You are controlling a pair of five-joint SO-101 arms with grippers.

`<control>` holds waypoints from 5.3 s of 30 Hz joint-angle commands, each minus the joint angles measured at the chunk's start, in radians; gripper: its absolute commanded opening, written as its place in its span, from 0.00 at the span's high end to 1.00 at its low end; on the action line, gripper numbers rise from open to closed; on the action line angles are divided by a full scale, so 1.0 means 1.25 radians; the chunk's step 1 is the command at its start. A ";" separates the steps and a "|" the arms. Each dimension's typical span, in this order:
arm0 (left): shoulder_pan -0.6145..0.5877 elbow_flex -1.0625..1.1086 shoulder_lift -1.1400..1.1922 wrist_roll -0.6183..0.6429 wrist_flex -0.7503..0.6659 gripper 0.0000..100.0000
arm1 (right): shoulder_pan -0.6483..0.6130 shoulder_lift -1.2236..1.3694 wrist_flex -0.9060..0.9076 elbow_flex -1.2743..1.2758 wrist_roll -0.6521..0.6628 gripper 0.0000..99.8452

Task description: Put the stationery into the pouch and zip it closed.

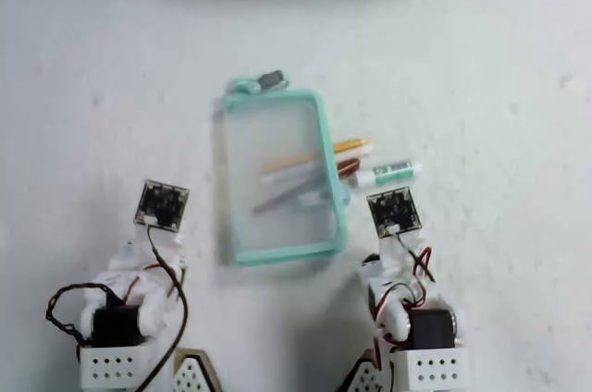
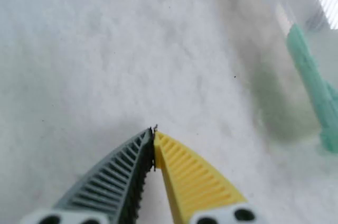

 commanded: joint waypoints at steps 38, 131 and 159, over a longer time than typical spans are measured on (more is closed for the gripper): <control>0.026 -0.047 -0.006 0.005 -0.147 0.97 | 0.001 -0.006 -0.136 0.007 0.016 0.98; 0.112 -0.490 0.929 0.109 -0.565 0.89 | 0.063 -0.007 -0.226 0.007 0.016 0.98; 0.090 -0.491 0.926 0.194 -0.560 0.89 | -0.133 0.235 -0.212 -0.501 0.112 0.93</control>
